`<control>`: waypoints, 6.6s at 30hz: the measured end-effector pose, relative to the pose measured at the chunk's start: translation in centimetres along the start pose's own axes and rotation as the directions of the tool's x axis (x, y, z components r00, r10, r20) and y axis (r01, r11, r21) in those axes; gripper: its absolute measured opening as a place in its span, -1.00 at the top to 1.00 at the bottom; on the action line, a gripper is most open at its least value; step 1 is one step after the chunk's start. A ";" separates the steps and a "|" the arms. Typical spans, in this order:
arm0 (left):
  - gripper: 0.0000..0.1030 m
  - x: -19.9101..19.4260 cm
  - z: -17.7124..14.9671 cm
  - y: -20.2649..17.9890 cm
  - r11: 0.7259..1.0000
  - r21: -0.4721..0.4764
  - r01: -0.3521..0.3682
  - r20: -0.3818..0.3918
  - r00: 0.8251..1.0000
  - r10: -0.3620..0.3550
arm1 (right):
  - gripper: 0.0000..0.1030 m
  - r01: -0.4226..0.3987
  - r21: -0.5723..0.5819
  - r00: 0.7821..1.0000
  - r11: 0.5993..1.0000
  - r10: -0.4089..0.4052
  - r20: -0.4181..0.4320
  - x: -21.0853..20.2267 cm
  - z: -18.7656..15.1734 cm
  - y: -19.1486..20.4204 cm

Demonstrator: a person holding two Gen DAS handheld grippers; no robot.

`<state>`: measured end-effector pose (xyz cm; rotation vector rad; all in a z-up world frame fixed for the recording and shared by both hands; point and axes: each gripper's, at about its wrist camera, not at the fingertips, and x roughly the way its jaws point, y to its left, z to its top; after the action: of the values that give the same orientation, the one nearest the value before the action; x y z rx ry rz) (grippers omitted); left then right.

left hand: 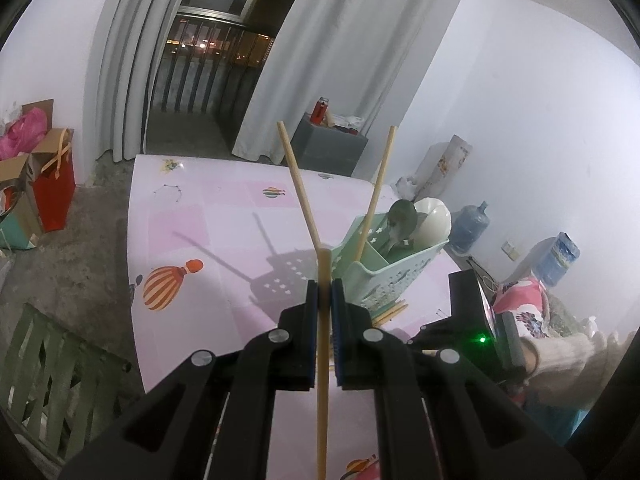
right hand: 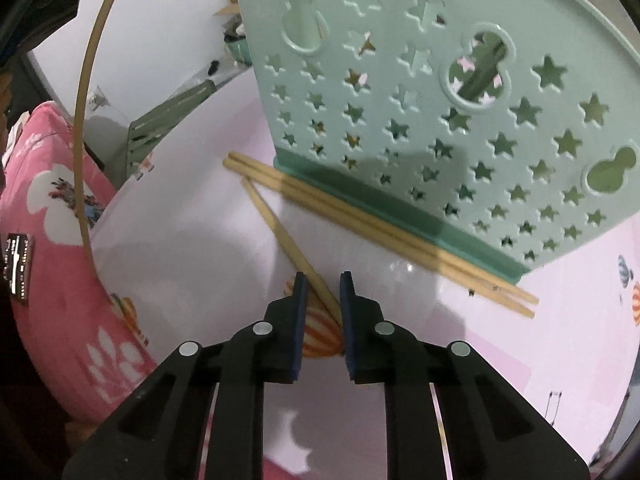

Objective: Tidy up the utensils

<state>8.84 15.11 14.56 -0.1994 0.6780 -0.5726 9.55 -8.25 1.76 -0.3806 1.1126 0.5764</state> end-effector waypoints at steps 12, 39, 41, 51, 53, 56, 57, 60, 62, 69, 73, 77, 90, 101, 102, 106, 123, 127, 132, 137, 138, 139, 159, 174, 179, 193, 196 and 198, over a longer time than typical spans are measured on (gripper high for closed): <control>0.88 0.1 0.0 -0.1 1.000 -0.012 0.006 0.000 1.000 -0.006 | 0.54 -0.012 -0.133 1.000 0.991 0.015 0.021 -1.5 0.5 1.2; 0.88 -1.5 -0.1 -5.7 0.988 0.132 -0.081 0.053 0.996 0.074 | 0.93 0.030 0.095 0.951 0.995 -0.057 0.303 -13.5 0.4 -0.8; 0.88 -2.0 0.1 -6.1 0.989 0.129 -0.078 0.070 0.995 0.069 | 0.93 0.014 0.114 0.937 0.993 -0.053 0.346 -15.2 0.1 -1.0; 0.88 -5.0 2.1 -8.0 0.989 0.127 -0.072 0.190 0.981 0.047 | 0.94 -0.126 0.196 0.805 0.972 -0.015 0.593 -21.7 1.0 -2.9; 0.88 -5.9 2.7 -8.0 0.991 0.119 -0.066 0.219 0.975 0.039 | 0.94 -0.144 0.211 0.771 0.967 -0.024 0.637 -22.0 1.1 -2.9; 0.88 -7.3 3.8 -8.0 0.992 0.111 -0.059 0.265 0.964 0.027 | 0.94 -0.168 0.219 0.736 0.961 -0.026 0.677 -23.1 1.0 -3.4; 0.88 -7.8 4.3 -8.0 0.992 0.108 -0.059 0.289 0.957 0.026 | 0.94 -0.179 0.223 0.724 0.958 -0.025 0.690 -23.3 0.9 -3.6; 0.88 -9.0 5.8 -7.8 0.993 0.098 -0.070 0.372 0.928 0.028 | 0.94 -0.207 0.229 0.698 0.951 -0.020 0.716 -23.5 0.9 -3.5; 0.88 -9.2 6.9 -7.7 0.994 0.084 -0.071 0.429 0.903 0.028 | 0.94 -0.223 0.234 0.683 0.946 -0.020 0.730 -23.8 0.9 -3.9; 0.88 -4.8 8.9 -7.3 0.988 0.075 -0.132 0.522 0.850 0.073 | 0.94 -0.269 0.259 0.649 0.928 -0.025 0.761 -22.9 1.8 -4.8; 0.88 0.1 8.4 -6.4 0.984 0.083 -0.158 0.424 0.899 0.109 | 0.94 -0.270 0.276 0.619 0.923 -0.053 0.784 -23.5 1.8 -5.8; 0.88 4.3 7.1 -5.5 0.982 0.093 -0.167 0.306 0.943 0.131 | 0.94 -0.305 0.284 0.601 0.909 -0.048 0.798 -23.8 2.0 -6.8; 0.17 6.3 4.5 -5.6 0.963 0.122 -0.240 0.254 0.946 0.203 | 0.94 -0.391 0.359 0.571 0.847 -0.082 0.817 -24.3 1.0 -9.1; 0.14 2.1 2.3 -5.3 0.945 0.132 -0.300 0.301 0.920 0.250 | 0.94 -0.302 0.352 0.508 0.886 -0.163 0.846 -24.7 3.9 -8.2; 0.14 1.9 2.4 -5.1 0.945 0.124 -0.302 0.306 0.918 0.253 | 0.94 -0.286 0.346 0.507 0.894 -0.165 0.846 -24.3 4.1 -8.0; 0.14 1.3 2.9 -4.3 0.959 0.071 -0.276 0.317 0.917 0.241 | 0.94 -0.256 0.321 0.510 0.912 -0.155 0.846 -22.4 5.2 -7.0; 0.14 1.2 2.1 -3.9 0.965 0.059 -0.254 0.294 0.928 0.227 | 0.24 0.089 0.211 0.669 0.973 -0.215 0.711 -12.9 3.6 -1.9; 0.13 1.3 1.5 -4.9 0.968 0.115 -0.221 0.268 0.946 0.184 | 0.05 0.023 0.292 0.644 0.956 -0.238 0.727 -15.3 2.0 -4.0; 0.13 3.3 0.3 -5.3 0.975 0.147 -0.165 0.129 0.981 0.146 | -0.05 -0.102 0.440 0.641 0.892 -0.279 0.715 -17.4 -2.2 -7.5; 0.13 6.1 -3.1 -5.1 0.961 0.230 -0.151 -0.069 0.983 0.171 | -0.06 -0.115 0.536 0.690 0.837 -0.321 0.649 -16.3 -6.6 -9.0; 0.13 6.9 -4.0 -5.2 0.953 0.267 -0.144 -0.124 0.975 0.182 | -0.06 -0.104 0.543 0.706 0.833 -0.323 0.630 -15.8 -7.0 -9.1; 0.13 7.8 -4.7 -5.2 0.944 0.295 -0.144 -0.162 0.967 0.198 | -0.06 -0.079 0.558 0.730 0.826 -0.333 0.597 -14.9 -7.5 -9.2; 0.71 14.6 -9.4 -8.0 0.967 0.255 0.017 -0.417 0.904 0.094 | -0.06 -0.112 0.657 0.915 0.745 -0.181 0.360 -5.4 -9.7 -11.1; 0.33 17.2 -10.0 -13.2 0.989 0.030 0.144 -0.458 0.881 -0.114 | -0.06 -0.089 0.698 0.937 0.710 -0.178 0.301 -3.6 -10.4 -11.9; 0.16 17.9 -9.1 -14.1 0.988 0.089 0.126 -0.421 0.904 -0.077 | -0.03 -0.082 0.722 0.933 0.687 -0.201 0.297 -4.0 -10.9 -12.8; 0.78 23.3 -6.6 -14.8 0.984 0.167 0.060 -0.369 0.929 0.006 | -0.01 -0.097 0.775 0.921 0.625 -0.238 0.308 -4.0 -11.9 -14.9; 0.84 24.5 -6.1 -15.3 0.978 0.202 0.042 -0.357 0.934 0.033 | -0.01 -0.099 0.775 0.922 0.624 -0.236 0.308 -4.0 -11.8 -14.8; 0.84 24.6 -6.1 -15.5 0.976 0.213 0.038 -0.354 0.934 0.040 | -0.01 -0.100 0.774 0.923 0.625 -0.233 0.308 -3.9 -11.8 -14.7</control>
<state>13.80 -11.45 2.23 0.1141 0.9607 -0.6851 8.71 -27.45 0.65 0.4548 0.8560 0.0360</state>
